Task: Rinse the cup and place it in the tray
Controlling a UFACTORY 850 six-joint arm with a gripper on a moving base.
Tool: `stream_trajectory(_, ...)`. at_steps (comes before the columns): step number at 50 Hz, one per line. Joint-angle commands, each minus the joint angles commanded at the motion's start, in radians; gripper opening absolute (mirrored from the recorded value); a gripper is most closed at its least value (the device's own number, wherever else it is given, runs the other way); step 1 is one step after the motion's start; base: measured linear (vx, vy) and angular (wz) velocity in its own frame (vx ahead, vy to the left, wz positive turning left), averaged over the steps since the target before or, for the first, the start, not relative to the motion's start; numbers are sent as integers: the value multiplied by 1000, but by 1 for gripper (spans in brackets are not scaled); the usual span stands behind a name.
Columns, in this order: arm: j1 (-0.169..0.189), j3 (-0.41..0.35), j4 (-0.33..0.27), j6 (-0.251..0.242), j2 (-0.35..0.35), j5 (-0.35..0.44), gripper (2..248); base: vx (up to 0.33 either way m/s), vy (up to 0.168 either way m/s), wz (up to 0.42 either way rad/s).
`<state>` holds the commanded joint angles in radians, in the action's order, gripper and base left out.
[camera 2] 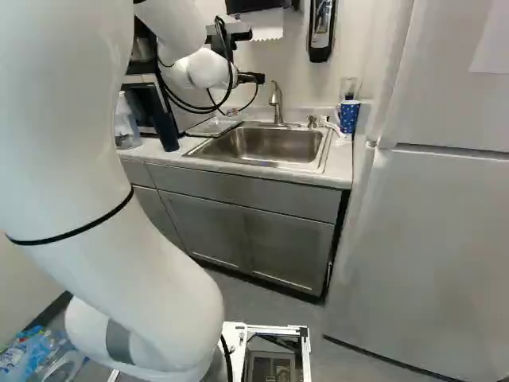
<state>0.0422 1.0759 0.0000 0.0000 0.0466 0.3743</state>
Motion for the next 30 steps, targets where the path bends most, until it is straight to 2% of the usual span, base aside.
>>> stream_trajectory(30,0,0,0,0,0,0,247,74,-50,171)
